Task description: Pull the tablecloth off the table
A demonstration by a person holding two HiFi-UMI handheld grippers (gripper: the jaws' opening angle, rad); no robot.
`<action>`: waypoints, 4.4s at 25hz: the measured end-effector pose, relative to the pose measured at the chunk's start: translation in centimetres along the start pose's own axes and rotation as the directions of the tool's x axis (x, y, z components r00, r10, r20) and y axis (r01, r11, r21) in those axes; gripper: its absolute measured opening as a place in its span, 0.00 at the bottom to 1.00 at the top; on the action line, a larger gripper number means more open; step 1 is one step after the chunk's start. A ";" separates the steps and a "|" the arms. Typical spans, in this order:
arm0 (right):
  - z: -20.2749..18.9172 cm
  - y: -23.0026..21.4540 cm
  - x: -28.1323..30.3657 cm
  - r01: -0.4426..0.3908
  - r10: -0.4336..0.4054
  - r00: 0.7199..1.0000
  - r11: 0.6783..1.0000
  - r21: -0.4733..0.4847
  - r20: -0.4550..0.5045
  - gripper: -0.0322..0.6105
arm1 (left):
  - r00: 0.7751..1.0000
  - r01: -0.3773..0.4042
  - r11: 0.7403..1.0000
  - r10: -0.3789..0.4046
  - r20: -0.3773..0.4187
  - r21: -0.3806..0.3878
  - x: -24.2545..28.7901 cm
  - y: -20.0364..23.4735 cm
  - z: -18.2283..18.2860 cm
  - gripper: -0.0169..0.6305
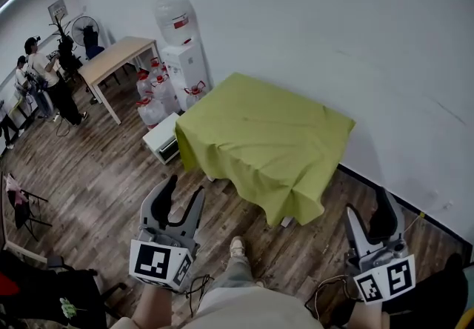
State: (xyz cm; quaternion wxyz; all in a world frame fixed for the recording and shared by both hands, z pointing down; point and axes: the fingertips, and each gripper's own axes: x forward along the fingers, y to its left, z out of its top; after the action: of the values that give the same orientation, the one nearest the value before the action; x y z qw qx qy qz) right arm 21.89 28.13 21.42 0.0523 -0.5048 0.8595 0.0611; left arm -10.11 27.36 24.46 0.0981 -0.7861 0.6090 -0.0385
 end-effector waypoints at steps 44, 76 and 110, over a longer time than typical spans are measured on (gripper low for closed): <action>-22.8 -14.7 48.4 0.143 -0.121 0.928 0.989 0.035 -0.352 0.56 | 0.906 0.196 0.976 -0.217 -0.363 -0.095 47.0 21.5 -25.7 0.50; -56.0 -23.6 52.6 0.102 0.010 0.622 0.990 0.093 -0.783 0.72 | 0.612 0.243 0.891 -0.447 -0.652 -0.383 58.6 9.8 -50.9 0.59; -61.2 -16.6 47.6 0.118 0.227 0.430 0.946 0.303 -0.874 0.11 | 0.678 0.000 0.918 -0.292 -0.675 -0.397 53.9 8.1 -52.1 0.06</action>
State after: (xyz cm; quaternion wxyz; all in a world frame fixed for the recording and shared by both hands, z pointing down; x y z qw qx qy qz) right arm 11.60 -30.52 73.74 -0.3352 -0.4148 0.7676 -0.3554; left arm -13.39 -32.21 70.65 -0.3004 -0.7577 0.5280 -0.2383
